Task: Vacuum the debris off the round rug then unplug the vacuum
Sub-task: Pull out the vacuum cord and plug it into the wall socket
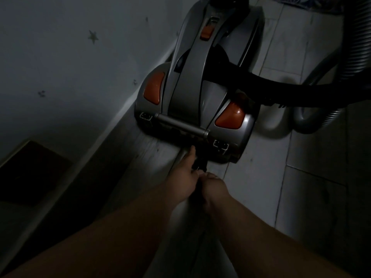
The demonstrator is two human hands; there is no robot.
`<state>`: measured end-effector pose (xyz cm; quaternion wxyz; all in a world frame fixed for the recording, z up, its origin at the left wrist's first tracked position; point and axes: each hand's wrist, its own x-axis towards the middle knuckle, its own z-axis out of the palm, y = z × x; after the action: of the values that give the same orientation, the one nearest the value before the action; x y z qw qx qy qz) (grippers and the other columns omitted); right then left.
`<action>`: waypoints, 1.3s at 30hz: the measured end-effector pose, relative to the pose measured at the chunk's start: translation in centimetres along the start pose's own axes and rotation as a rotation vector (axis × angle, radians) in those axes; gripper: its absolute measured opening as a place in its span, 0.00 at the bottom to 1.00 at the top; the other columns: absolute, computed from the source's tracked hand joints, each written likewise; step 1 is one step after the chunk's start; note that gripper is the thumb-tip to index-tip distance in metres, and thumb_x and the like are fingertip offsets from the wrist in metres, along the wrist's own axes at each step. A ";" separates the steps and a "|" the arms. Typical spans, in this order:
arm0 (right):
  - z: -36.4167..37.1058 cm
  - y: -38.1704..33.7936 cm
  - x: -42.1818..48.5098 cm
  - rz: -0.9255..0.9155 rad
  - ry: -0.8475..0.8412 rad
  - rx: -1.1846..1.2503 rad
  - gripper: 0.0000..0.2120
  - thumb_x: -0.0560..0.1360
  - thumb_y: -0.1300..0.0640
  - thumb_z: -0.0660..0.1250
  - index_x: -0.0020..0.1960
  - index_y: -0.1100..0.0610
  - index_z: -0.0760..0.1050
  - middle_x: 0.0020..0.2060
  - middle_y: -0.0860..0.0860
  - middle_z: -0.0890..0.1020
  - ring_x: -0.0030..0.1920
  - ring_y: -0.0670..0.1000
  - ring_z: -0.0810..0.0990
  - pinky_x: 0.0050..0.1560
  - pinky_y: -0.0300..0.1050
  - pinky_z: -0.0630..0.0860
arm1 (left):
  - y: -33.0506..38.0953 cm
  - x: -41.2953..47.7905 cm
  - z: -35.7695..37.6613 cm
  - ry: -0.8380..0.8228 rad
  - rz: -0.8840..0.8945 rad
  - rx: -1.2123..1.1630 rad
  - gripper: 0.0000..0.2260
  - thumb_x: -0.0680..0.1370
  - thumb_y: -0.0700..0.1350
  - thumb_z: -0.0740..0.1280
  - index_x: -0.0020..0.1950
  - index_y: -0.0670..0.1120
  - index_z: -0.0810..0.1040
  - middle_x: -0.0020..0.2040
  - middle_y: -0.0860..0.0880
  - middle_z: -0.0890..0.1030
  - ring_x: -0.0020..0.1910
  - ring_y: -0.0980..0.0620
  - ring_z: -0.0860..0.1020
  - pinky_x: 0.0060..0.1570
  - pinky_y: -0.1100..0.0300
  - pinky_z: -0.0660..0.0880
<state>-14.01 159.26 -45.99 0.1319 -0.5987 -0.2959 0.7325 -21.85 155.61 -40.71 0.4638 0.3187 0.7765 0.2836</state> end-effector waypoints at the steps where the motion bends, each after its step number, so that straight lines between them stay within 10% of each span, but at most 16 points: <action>1: 0.1 0.2 -0.2 0.011 -0.025 0.070 0.12 0.83 0.61 0.59 0.45 0.63 0.77 0.36 0.57 0.79 0.36 0.53 0.76 0.37 0.41 0.74 | -0.2 0.1 -0.1 0.027 -0.039 -0.072 0.26 0.81 0.39 0.57 0.77 0.54 0.53 0.65 0.50 0.72 0.50 0.57 0.76 0.45 0.72 0.74; 4: 0.2 0.2 -1.0 -0.009 -0.060 0.114 0.18 0.83 0.59 0.58 0.36 0.61 0.73 0.27 0.55 0.74 0.30 0.52 0.69 0.34 0.44 0.68 | -0.1 0.9 -0.2 0.027 -0.177 -0.247 0.10 0.82 0.38 0.57 0.62 0.47 0.70 0.40 0.52 0.73 0.33 0.59 0.69 0.28 0.73 0.69; 7: -0.4 -0.6 -1.0 0.007 -0.051 0.081 0.16 0.83 0.60 0.58 0.37 0.61 0.73 0.29 0.56 0.76 0.31 0.52 0.71 0.34 0.43 0.71 | 1.0 1.7 0.1 -0.041 -0.232 -0.291 0.11 0.81 0.39 0.59 0.58 0.35 0.75 0.39 0.42 0.77 0.33 0.49 0.73 0.34 0.60 0.71; 10: -1.7 -1.5 -1.1 -0.134 -0.011 -0.562 0.13 0.83 0.55 0.58 0.53 0.63 0.78 0.50 0.59 0.81 0.49 0.58 0.80 0.51 0.43 0.75 | 2.2 2.8 0.2 -0.045 -0.283 -0.307 0.10 0.81 0.40 0.60 0.58 0.37 0.76 0.52 0.42 0.79 0.45 0.48 0.78 0.42 0.60 0.73; 16: -5.3 -1.1 -3.7 -1.113 0.156 -1.595 0.21 0.74 0.58 0.68 0.67 0.59 0.76 0.67 0.58 0.74 0.66 0.59 0.74 0.66 0.51 0.71 | 1.9 3.3 0.3 -0.110 -0.365 -0.498 0.08 0.78 0.40 0.60 0.41 0.45 0.76 0.37 0.47 0.78 0.35 0.51 0.76 0.34 0.61 0.72; 20: -6.4 -2.1 -4.9 -1.246 0.164 -2.107 0.32 0.75 0.53 0.65 0.76 0.58 0.58 0.79 0.58 0.50 0.78 0.59 0.47 0.74 0.61 0.35 | 1.9 3.0 0.5 -0.106 -0.337 -0.624 0.10 0.80 0.45 0.60 0.47 0.46 0.80 0.44 0.45 0.84 0.43 0.47 0.81 0.39 0.57 0.77; 24: -6.2 -3.6 -5.8 -1.138 0.225 -2.317 0.31 0.81 0.53 0.56 0.78 0.56 0.43 0.73 0.57 0.29 0.70 0.56 0.24 0.62 0.59 0.18 | 1.4 2.8 0.5 -0.070 -0.326 -0.727 0.08 0.79 0.43 0.61 0.55 0.47 0.78 0.50 0.45 0.83 0.48 0.48 0.81 0.41 0.56 0.77; 28: -5.7 -4.1 -6.3 -1.027 0.270 -2.443 0.32 0.81 0.54 0.54 0.79 0.56 0.41 0.71 0.58 0.26 0.63 0.57 0.17 0.60 0.62 0.21 | 1.6 2.3 0.4 -0.031 -0.288 -0.634 0.06 0.79 0.39 0.62 0.53 0.46 0.75 0.47 0.45 0.79 0.46 0.50 0.78 0.44 0.59 0.75; 31: -5.9 -4.3 -6.2 -0.979 0.248 -2.444 0.33 0.80 0.57 0.57 0.79 0.55 0.44 0.73 0.57 0.28 0.65 0.57 0.18 0.63 0.63 0.25 | 1.0 1.0 -0.5 0.003 -0.323 -0.558 0.02 0.77 0.39 0.62 0.46 0.44 0.74 0.40 0.45 0.77 0.36 0.52 0.75 0.31 0.64 0.70; 39: -4.5 -2.6 -5.6 -1.100 0.332 -2.191 0.38 0.80 0.53 0.56 0.76 0.51 0.30 0.72 0.55 0.29 0.72 0.55 0.25 0.65 0.66 0.23 | -2.1 -4.0 -7.5 -0.211 -0.304 -0.617 0.09 0.76 0.37 0.57 0.48 0.42 0.77 0.39 0.45 0.76 0.35 0.50 0.76 0.35 0.62 0.68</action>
<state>-8.77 159.50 -40.47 -0.1125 -0.2748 -0.9447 -0.1391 -27.65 150.16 -37.00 0.6526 0.0719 0.6407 0.3980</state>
